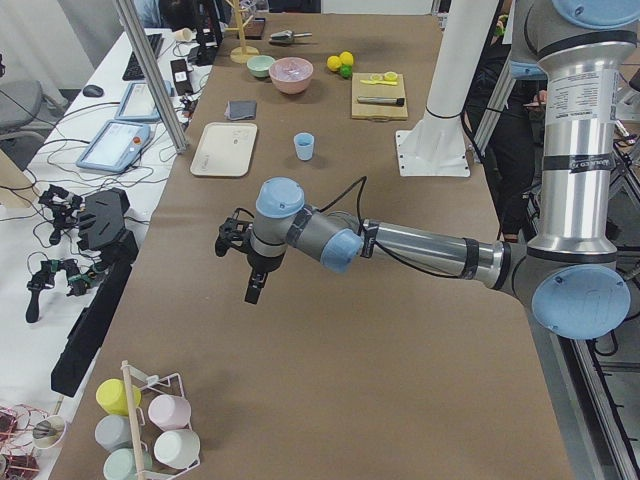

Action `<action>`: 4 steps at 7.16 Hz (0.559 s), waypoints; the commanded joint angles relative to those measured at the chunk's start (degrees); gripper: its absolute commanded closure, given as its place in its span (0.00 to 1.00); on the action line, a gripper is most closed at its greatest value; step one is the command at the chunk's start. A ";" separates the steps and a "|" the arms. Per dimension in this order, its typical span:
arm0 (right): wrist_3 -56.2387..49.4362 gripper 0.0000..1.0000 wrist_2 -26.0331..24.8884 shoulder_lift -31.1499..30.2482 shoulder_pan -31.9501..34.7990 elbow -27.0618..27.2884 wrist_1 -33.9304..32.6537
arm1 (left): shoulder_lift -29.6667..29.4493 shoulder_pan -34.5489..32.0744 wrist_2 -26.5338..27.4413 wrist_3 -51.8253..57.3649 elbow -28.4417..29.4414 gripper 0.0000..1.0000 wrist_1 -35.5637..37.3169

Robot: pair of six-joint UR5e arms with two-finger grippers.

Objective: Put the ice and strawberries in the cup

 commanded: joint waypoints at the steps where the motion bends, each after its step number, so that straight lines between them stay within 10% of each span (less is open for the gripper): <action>1: -0.07 0.01 0.77 -0.37 -0.13 2.38 -2.66 | 0.66 -2.42 -0.84 10.32 0.38 0.02 7.25; 4: -0.07 0.01 1.31 -0.37 -0.22 2.21 -2.57 | 2.00 -4.45 -1.02 11.52 2.40 0.02 7.10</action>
